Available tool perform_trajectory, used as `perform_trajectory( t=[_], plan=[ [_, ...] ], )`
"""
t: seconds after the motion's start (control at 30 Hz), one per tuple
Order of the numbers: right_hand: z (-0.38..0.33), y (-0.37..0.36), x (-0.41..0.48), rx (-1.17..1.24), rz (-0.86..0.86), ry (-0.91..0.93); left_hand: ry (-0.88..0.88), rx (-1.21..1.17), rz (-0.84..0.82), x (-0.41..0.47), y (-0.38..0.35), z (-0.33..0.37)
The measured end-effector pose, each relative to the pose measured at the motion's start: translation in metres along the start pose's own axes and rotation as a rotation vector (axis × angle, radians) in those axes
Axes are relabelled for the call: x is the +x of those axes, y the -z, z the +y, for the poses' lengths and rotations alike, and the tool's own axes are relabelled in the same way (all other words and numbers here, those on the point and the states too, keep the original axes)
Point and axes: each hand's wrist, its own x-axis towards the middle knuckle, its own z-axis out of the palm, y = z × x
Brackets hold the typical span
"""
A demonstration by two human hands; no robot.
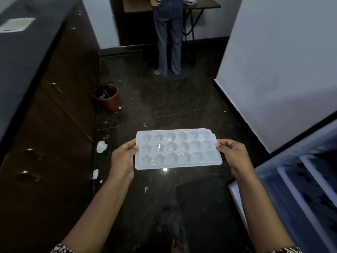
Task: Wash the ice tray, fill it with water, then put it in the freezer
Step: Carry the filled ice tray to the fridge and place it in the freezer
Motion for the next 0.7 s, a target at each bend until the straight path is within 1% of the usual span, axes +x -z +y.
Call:
perform_trajectory(
  t=[0.17, 0.3, 0.4, 0.7],
  plan=[
    [0.008, 0.039, 0.003, 0.073, 0.147, -0.045, -0.009, 0.066, -0.145, 0.006, -0.053, 0.002],
    [0.018, 0.065, 0.006, 0.129, 0.268, -0.096, 0.016, 0.149, -0.247, 0.012, -0.095, 0.003],
    [0.026, 0.084, 0.005, 0.164, 0.383, -0.124, 0.028, 0.193, -0.37, 0.019, -0.127, 0.005],
    [0.039, 0.127, -0.011, 0.217, 0.646, -0.151, 0.011, 0.312, -0.669, 0.024, -0.212, 0.007]
  ],
)
